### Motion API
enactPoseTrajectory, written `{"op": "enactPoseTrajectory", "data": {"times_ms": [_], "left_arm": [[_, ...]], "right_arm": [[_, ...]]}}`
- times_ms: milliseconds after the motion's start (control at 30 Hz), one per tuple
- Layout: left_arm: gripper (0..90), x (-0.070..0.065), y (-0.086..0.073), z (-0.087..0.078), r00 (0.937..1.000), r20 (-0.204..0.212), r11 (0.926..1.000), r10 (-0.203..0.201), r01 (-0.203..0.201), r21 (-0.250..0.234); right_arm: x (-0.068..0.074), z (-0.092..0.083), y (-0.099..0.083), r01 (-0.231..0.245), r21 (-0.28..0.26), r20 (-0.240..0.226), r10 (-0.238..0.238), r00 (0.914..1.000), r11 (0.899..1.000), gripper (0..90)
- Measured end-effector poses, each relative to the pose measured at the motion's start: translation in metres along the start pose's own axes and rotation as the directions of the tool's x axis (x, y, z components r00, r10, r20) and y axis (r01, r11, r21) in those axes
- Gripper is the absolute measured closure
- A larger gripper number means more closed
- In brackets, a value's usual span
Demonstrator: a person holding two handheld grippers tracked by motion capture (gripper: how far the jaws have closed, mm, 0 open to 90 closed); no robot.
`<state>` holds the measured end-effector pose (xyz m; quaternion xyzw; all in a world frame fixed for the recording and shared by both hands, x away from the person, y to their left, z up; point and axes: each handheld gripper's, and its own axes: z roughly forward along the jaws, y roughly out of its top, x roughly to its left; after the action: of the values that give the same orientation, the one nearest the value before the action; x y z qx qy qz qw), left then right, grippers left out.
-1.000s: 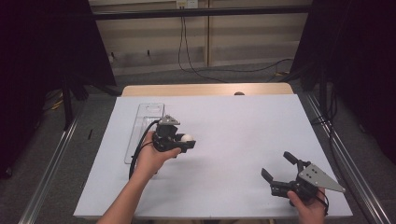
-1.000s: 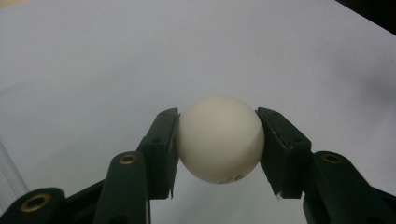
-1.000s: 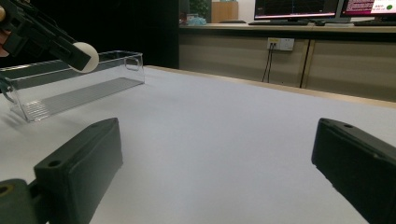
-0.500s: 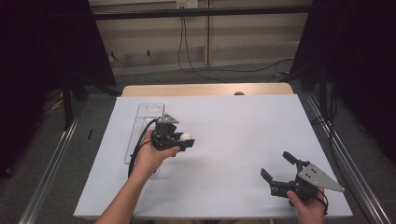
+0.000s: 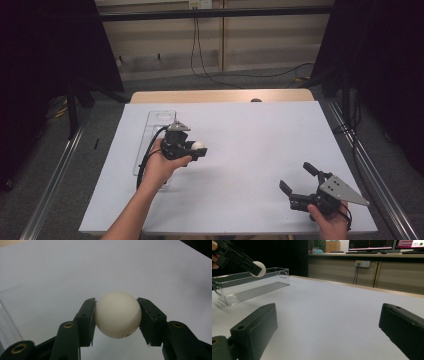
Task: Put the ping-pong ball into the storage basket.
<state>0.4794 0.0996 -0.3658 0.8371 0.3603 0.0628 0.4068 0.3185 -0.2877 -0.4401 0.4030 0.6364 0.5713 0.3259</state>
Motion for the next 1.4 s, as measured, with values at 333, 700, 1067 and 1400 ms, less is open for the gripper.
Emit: {"op": "enactPoseTrajectory", "data": {"times_ms": [333,700,1067,1400], "left_arm": [[51.1,0.002,0.001,-0.003,0.9998,-0.010,0.9999,-0.014,0.014,-0.001],[51.1,0.005,0.003,-0.007,0.9996,-0.019,0.9998,-0.020,0.020,-0.002],[51.0,0.008,0.006,-0.009,0.9996,-0.024,0.9998,-0.015,0.015,-0.010],[51.1,0.011,0.007,-0.011,0.9995,-0.020,0.9997,-0.025,0.024,-0.010]], "right_arm": [[0.000,0.000,0.000,0.003,0.002,-0.003,-0.002,1.0000,1.000,1.4],[0.000,-0.001,0.000,-0.005,0.004,-0.003,0.005,1.0000,1.000,1.4],[0.000,-0.001,0.000,-0.002,0.002,-0.003,0.002,1.0000,1.000,1.4],[0.000,-0.001,0.000,-0.007,0.001,0.001,0.007,1.0000,1.000,1.3]]}}
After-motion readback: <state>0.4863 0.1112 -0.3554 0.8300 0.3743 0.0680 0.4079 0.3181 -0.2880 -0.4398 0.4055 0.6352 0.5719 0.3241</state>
